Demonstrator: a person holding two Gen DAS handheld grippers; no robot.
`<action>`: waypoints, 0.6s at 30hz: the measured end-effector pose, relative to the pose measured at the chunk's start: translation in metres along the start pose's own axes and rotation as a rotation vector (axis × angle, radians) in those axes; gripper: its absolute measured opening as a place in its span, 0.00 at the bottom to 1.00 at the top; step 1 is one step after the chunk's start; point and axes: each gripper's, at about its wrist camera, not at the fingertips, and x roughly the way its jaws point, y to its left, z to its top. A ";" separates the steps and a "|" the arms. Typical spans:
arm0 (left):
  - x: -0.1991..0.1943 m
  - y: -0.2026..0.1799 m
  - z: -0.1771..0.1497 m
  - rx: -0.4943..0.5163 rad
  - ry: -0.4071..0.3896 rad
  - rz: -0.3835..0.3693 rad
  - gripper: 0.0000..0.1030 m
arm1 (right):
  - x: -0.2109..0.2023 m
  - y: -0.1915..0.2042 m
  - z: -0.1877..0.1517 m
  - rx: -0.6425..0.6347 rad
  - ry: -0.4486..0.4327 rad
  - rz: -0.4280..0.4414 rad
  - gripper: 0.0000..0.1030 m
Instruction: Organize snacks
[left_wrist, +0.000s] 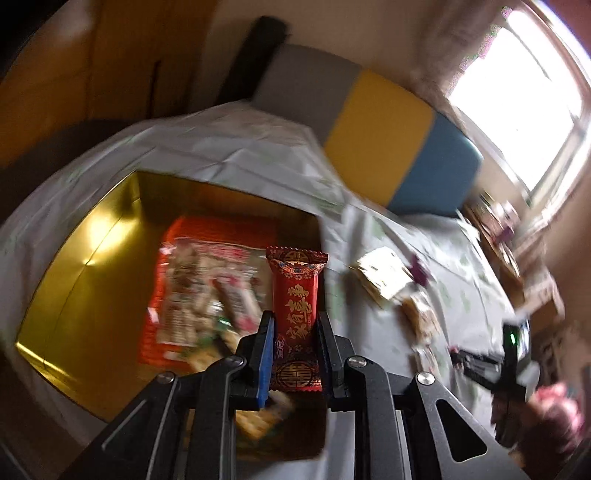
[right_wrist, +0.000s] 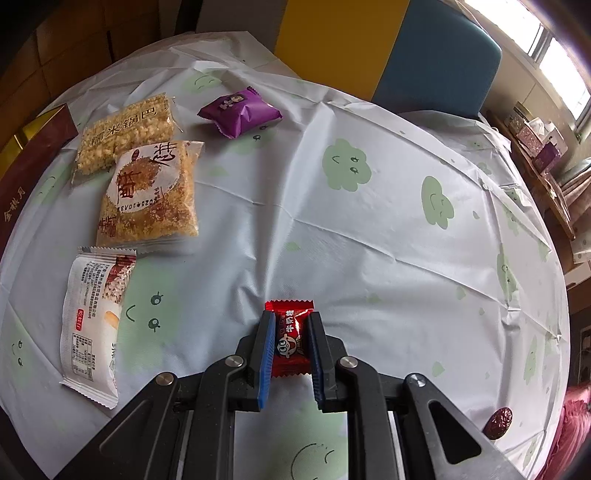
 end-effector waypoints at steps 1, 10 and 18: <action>0.003 0.005 0.005 -0.018 0.010 -0.001 0.21 | 0.000 0.000 0.000 -0.001 0.001 0.001 0.17; 0.058 0.009 0.045 -0.049 0.089 0.011 0.27 | 0.001 0.000 0.002 0.003 0.002 0.003 0.17; 0.078 0.008 0.038 -0.012 0.101 0.090 0.32 | 0.001 0.000 0.001 0.002 0.002 0.002 0.17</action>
